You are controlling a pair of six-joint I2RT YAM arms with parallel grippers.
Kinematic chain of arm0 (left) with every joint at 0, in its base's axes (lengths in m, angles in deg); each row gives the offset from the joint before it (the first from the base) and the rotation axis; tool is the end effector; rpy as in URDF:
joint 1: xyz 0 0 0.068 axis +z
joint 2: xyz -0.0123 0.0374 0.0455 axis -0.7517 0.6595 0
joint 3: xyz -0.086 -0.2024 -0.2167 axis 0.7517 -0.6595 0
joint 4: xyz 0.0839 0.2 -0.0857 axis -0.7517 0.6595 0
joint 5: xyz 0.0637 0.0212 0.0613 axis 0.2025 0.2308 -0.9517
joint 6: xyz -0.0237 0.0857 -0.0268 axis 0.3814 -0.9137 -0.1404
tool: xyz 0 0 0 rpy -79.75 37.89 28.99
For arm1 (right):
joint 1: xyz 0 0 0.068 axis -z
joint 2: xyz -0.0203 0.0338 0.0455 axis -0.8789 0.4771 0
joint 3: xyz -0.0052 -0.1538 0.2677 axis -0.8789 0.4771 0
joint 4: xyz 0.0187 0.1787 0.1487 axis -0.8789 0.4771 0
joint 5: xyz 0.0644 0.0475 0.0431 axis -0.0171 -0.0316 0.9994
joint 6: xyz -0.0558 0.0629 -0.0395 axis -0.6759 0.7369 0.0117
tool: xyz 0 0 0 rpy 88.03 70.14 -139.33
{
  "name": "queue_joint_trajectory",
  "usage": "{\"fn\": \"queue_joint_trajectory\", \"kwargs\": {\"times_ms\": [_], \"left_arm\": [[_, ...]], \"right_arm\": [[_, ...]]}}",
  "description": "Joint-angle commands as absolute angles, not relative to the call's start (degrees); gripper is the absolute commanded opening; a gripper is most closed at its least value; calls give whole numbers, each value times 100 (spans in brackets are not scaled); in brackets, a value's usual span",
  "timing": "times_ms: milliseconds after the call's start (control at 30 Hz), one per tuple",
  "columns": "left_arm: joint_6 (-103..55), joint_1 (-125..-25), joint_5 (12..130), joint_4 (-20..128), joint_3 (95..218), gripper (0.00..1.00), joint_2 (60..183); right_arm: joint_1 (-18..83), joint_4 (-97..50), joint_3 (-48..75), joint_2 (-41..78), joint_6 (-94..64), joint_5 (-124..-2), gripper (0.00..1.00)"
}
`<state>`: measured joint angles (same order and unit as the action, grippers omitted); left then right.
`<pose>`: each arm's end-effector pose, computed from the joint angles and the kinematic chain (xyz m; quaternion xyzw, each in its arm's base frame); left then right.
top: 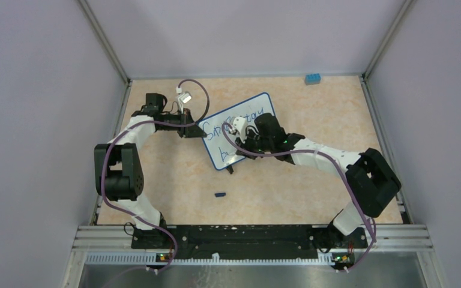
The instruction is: Write a sentence on the whiteboard
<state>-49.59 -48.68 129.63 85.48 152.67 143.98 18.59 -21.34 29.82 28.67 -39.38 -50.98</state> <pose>0.3331 -0.0765 0.2665 0.2437 0.7804 -0.4995 0.2866 0.2485 0.2702 0.2629 -0.5095 0.7145 0.2501 0.4091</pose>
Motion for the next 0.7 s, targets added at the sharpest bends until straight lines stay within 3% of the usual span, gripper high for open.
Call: {"fn": "queue_joint_trajectory", "kwargs": {"times_ms": [0, 667], "left_arm": [[-5163, -4951, 12878, 8653, 15389, 0, 14446], [-5149, -4946, 12879, 8652, 15410, 0, 14453]], "right_arm": [[1952, -2155, 3128, 2738, -4078, -5147, 0], [1949, -2261, 2753, 2885, -3875, -5105, 0]]}}
